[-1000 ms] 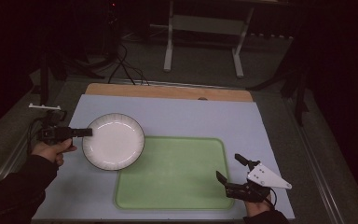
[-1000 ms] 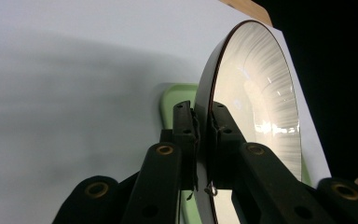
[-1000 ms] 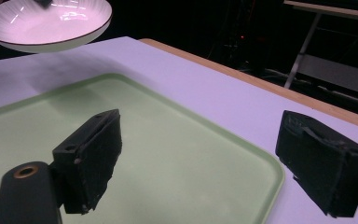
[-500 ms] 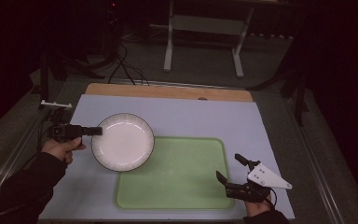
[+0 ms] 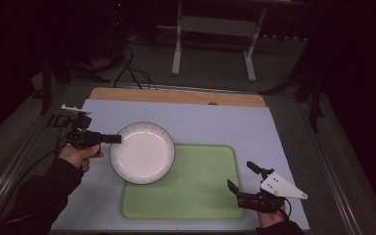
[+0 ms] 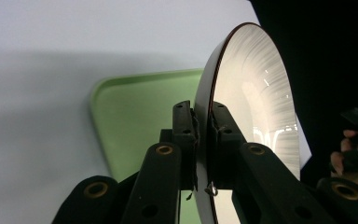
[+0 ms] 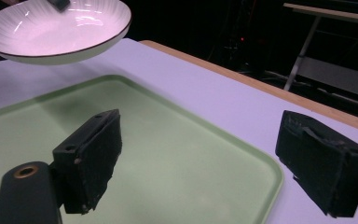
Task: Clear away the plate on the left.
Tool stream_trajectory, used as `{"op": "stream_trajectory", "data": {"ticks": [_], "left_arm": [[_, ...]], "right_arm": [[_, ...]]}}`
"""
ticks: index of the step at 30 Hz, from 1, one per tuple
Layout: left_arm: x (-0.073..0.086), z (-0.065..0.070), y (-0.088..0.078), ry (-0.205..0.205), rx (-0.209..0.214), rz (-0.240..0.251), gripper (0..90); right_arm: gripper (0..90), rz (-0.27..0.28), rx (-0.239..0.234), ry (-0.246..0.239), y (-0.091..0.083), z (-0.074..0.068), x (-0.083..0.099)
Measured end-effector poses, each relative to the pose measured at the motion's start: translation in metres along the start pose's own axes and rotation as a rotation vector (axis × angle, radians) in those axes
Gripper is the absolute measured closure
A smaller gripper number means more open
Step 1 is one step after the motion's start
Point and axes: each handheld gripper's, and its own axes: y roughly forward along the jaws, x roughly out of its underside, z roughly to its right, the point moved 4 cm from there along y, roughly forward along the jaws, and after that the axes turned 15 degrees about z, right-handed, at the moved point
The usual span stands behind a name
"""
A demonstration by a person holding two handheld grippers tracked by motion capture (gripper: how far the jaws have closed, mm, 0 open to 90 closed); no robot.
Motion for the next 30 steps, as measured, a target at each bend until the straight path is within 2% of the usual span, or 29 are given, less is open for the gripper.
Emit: {"op": "stream_trajectory", "data": {"ticks": [6,12,15,25,30], "left_arm": [[0.002,0.012,0.011,0.018,0.028,-0.018,82.8],[0.004,0.022,0.021,0.016,0.056,-0.033,82.8],[0.005,0.031,0.030,0.030,0.075,-0.044,82.8],[0.009,0.047,0.045,0.043,0.105,-0.076,82.8],[0.012,0.057,0.054,0.062,0.120,-0.096,82.7]], "right_arm": [[14.3,0.002,0.002,0.001,-0.001,0.000,-0.001],[14.3,0.003,0.000,0.002,-0.001,-0.001,-0.001],[14.3,0.004,0.000,0.001,-0.001,-0.001,-0.001],[14.3,0.013,0.000,0.005,-0.002,0.000,-0.002],[14.3,0.015,-0.001,0.004,-0.002,0.000,-0.002]]}}
